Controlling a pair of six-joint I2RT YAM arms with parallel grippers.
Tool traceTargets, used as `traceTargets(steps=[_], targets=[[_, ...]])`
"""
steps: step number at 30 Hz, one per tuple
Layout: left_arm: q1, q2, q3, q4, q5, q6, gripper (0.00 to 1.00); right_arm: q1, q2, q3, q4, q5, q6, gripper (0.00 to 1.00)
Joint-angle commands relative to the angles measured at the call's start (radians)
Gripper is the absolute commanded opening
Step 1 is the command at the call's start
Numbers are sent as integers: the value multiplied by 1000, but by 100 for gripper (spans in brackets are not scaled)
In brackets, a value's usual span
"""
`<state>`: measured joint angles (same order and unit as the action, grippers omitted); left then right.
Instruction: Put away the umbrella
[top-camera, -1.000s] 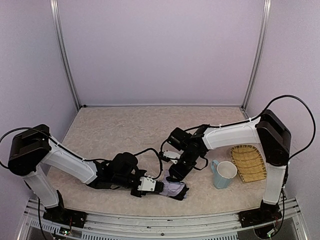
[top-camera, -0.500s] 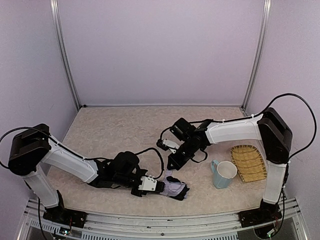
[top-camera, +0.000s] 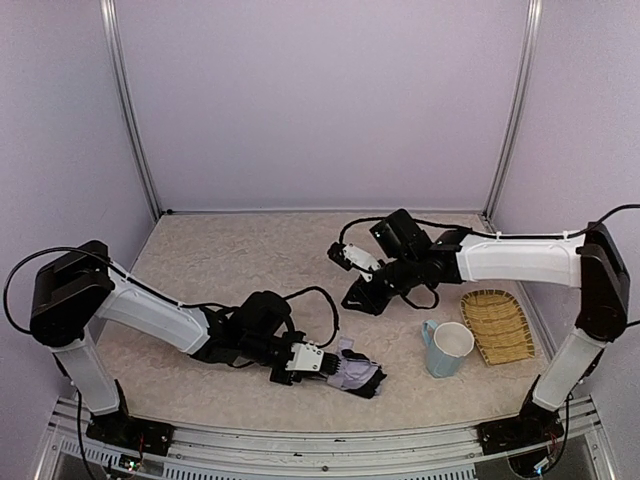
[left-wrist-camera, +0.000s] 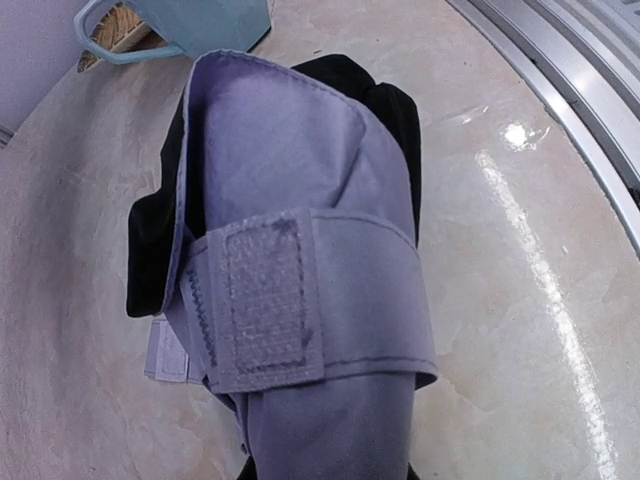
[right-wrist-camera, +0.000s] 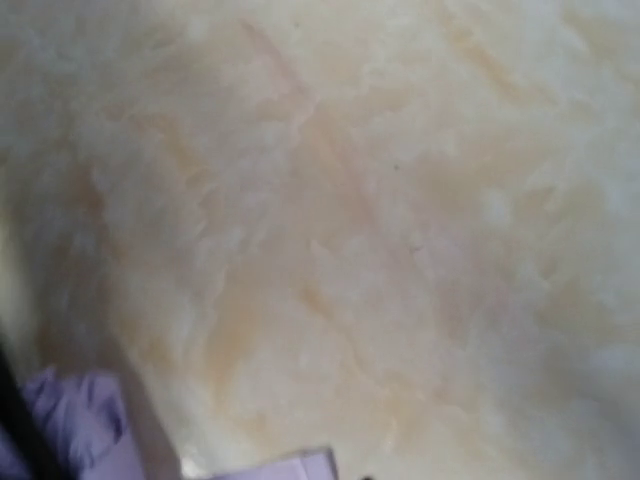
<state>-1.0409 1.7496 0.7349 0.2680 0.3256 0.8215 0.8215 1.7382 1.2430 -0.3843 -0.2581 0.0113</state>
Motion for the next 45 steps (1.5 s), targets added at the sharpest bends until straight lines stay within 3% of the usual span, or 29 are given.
traceTargets(steps=[1,6,9,10,12,13,22,33,41,45], targets=[[50,95,40,-300,81,-45,0,105,-186,-173,112,112,-92,27],[101,113,92,-362,157,-35,0,305,-315,-347,188,313,-154,57],[111,115,99,-377,176,-25,0,390,-323,-400,182,449,-154,67],[112,115,100,-380,179,-23,0,406,-320,-413,184,484,-151,73],[115,119,102,-384,188,-20,0,432,-314,-440,206,521,-164,96],[117,123,106,-387,193,-20,0,446,-309,-448,221,532,-178,99],[131,139,115,-400,220,-10,0,466,-235,-505,347,552,-268,100],[140,148,117,-402,236,-8,0,465,-29,-454,222,518,-249,93],[169,146,121,-410,271,10,0,459,-169,-530,273,533,-238,94],[170,143,117,-411,276,8,0,458,-91,-488,274,509,-238,87]])
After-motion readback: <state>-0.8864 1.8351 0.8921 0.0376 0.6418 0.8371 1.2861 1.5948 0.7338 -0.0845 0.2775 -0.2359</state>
